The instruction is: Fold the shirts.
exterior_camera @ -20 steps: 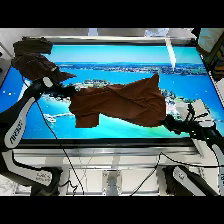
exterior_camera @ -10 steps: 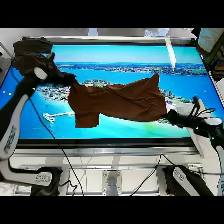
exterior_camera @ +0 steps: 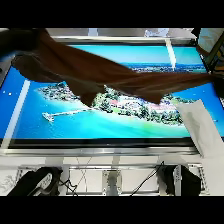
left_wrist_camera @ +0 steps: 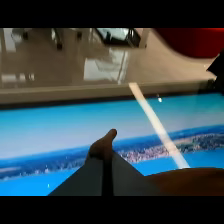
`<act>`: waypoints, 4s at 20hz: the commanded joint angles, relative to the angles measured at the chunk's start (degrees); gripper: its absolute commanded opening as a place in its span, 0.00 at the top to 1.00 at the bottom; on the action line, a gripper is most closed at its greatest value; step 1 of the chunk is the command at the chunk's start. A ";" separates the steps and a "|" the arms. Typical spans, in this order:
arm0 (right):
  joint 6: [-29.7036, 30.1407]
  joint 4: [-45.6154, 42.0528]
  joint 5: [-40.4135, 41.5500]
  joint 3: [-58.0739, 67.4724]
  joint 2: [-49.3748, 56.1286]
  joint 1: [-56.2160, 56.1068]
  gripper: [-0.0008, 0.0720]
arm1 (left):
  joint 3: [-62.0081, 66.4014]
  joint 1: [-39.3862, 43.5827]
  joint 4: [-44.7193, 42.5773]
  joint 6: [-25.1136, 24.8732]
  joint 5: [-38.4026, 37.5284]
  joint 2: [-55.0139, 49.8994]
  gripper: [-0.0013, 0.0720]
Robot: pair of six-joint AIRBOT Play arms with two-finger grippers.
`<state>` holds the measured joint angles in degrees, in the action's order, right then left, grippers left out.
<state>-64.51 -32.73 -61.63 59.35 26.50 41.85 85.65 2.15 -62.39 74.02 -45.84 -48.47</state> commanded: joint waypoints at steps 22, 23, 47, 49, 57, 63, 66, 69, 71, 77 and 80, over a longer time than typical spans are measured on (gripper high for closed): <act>2.03 -12.83 23.37 -9.92 39.58 -31.30 0.96 | -18.80 0.92 -17.07 17.18 6.40 -28.76 0.96; 2.03 -11.82 27.74 -9.79 43.06 -31.56 0.96 | -18.71 0.92 -17.09 18.18 10.86 -30.93 0.96; -10.71 -42.38 11.89 10.47 46.27 -26.91 0.59 | -0.94 -0.48 -30.75 8.81 -17.66 -34.62 0.02; -10.69 -42.10 9.88 5.18 40.41 -22.27 0.59 | -11.61 -1.64 -29.77 8.55 -14.03 -28.39 0.02; -10.45 -30.84 5.64 -22.29 24.61 -13.92 0.56 | -36.22 -2.86 -8.41 16.59 5.09 -21.99 0.02; -7.65 -24.68 6.60 -25.64 19.52 -13.94 0.56 | -36.20 -2.89 -7.19 20.50 7.72 -29.75 0.02; -7.65 -24.70 6.47 -25.64 17.38 -13.94 0.56 | -36.17 -2.86 -4.26 20.50 8.61 -32.15 0.02; -7.67 -24.70 6.45 -25.64 16.15 -13.94 0.56 | -36.17 -2.86 -4.00 20.50 9.55 -32.39 0.02; -7.72 -24.46 6.43 -25.64 16.15 -13.94 0.56 | -36.17 -2.86 -3.98 20.50 9.62 -32.39 0.02; -9.64 -26.16 -0.61 -25.64 16.17 -13.94 0.56 | -36.17 -2.86 -3.23 20.48 10.86 -32.41 0.66; -10.36 -29.77 -6.16 -25.64 16.15 -13.94 0.56 | -35.28 -2.89 -3.41 19.50 8.76 -32.37 0.27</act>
<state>-73.67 -59.53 -62.24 33.74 42.70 27.88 49.71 -0.69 -65.87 94.48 -35.73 -80.86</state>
